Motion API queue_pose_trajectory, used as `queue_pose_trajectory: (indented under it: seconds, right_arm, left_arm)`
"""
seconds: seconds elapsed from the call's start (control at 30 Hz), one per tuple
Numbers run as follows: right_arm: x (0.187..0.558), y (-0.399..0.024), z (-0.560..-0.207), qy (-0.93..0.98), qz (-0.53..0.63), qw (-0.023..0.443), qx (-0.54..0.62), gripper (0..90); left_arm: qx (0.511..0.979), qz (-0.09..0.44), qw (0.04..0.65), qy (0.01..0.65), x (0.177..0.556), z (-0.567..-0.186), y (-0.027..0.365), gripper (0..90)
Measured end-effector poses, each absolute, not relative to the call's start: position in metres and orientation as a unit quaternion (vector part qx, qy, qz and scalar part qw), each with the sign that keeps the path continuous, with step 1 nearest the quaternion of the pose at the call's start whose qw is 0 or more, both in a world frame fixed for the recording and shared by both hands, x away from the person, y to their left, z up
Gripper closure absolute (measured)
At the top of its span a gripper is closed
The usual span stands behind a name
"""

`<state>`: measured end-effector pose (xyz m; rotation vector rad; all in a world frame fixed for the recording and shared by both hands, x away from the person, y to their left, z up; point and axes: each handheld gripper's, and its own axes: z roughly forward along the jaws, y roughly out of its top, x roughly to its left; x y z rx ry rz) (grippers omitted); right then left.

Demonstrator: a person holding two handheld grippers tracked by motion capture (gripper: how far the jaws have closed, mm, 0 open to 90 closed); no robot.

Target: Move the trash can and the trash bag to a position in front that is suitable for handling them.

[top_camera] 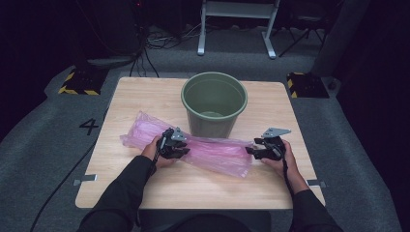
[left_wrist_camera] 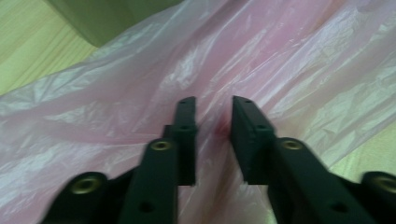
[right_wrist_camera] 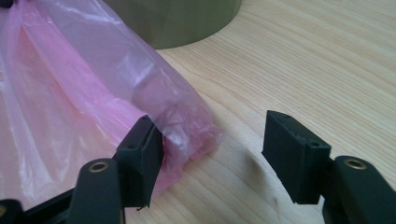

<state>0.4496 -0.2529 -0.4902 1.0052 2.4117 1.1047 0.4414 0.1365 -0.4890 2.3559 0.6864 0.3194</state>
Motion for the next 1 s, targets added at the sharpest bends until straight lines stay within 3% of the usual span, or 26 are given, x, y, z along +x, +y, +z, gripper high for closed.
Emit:
queue_pose_trajectory:
  seconds: [0.27,1.0]
  right_arm:
    - [0.446,-0.274,-0.484,0.826,0.395,0.162,0.369,32.7]
    - [0.457,-0.273,-0.5,0.827,0.362,0.167,0.397,24.4]
  left_arm:
    - [0.891,0.165,0.317,0.28,0.44,-0.491,0.143,88.7]
    - [0.855,0.206,0.34,0.332,0.441,-0.485,0.185,90.0]
